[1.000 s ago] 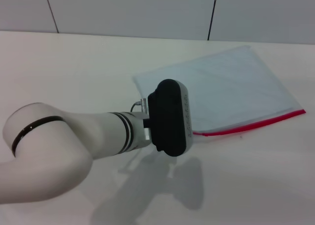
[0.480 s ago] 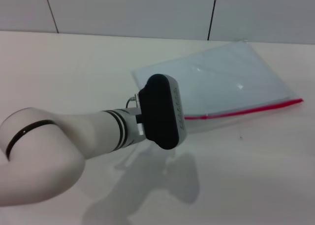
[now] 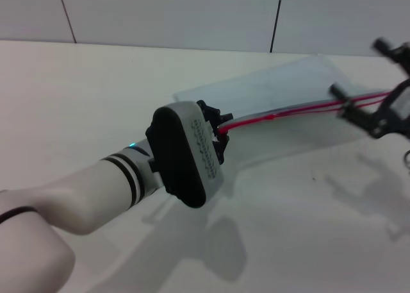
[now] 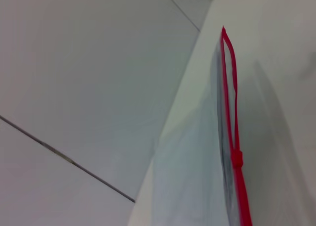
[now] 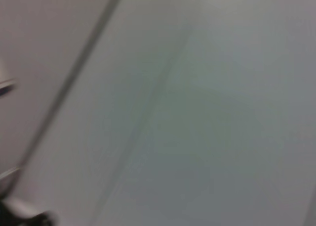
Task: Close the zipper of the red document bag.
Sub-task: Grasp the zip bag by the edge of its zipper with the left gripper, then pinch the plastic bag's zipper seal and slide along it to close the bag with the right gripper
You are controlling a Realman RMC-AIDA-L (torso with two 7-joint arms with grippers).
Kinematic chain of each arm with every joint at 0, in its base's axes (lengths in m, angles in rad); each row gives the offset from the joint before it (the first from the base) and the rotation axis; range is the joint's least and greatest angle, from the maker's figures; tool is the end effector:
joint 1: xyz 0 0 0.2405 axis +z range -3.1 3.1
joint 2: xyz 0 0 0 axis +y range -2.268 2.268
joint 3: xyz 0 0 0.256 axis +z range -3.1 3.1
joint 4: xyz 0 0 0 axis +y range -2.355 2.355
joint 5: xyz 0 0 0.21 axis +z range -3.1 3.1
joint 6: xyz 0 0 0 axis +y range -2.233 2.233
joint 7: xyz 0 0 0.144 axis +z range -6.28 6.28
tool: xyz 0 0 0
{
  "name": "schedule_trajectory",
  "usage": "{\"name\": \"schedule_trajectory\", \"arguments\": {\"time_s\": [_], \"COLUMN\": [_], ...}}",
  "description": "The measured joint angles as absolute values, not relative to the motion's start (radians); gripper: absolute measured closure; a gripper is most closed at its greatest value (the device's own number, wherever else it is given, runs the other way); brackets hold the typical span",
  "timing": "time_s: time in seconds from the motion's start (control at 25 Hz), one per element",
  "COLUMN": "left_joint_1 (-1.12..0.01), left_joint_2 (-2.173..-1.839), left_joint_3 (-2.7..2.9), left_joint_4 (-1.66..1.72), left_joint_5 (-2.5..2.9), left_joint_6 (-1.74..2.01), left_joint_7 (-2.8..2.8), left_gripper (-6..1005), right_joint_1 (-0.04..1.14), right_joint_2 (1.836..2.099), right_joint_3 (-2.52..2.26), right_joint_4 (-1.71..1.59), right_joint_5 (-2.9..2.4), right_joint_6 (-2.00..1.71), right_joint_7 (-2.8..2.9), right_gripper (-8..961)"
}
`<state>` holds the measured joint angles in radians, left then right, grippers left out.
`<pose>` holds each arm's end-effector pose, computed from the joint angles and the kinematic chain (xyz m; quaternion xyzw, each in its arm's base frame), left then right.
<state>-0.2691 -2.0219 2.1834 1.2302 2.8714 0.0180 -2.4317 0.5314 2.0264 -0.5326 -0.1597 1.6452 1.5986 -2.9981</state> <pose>-0.1738 0.3300 -0.0964 -0.8952 0.1379 -0.0057 0.4237 0.2670 0.3259 0.0072 -0.8234 -0.1183 0.3326 0.4443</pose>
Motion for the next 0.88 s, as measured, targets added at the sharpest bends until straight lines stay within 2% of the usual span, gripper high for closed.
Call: {"name": "schedule_trajectory", "arguments": {"time_s": [0.48, 0.88], "left_joint_1": [-0.244, -0.24], "left_joint_2": [-2.022, -2.019], "left_joint_3": [2.235, 2.238], "left_joint_4": [1.251, 1.268], "left_joint_5": [2.869, 2.868], "left_joint_6": [-0.024, -0.018], "left_joint_7": [-2.388, -2.387], "left_gripper": [938, 933], "right_joint_1": [0.683, 0.7], "right_joint_2": [2.03, 2.032], "right_joint_3": [-0.54, -0.543], "right_joint_4": [-0.203, -0.248], "right_joint_5": [1.309, 1.227], "right_joint_6": [1.441, 1.382], "right_joint_7": [-3.0, -3.001], "right_gripper": [73, 76]}}
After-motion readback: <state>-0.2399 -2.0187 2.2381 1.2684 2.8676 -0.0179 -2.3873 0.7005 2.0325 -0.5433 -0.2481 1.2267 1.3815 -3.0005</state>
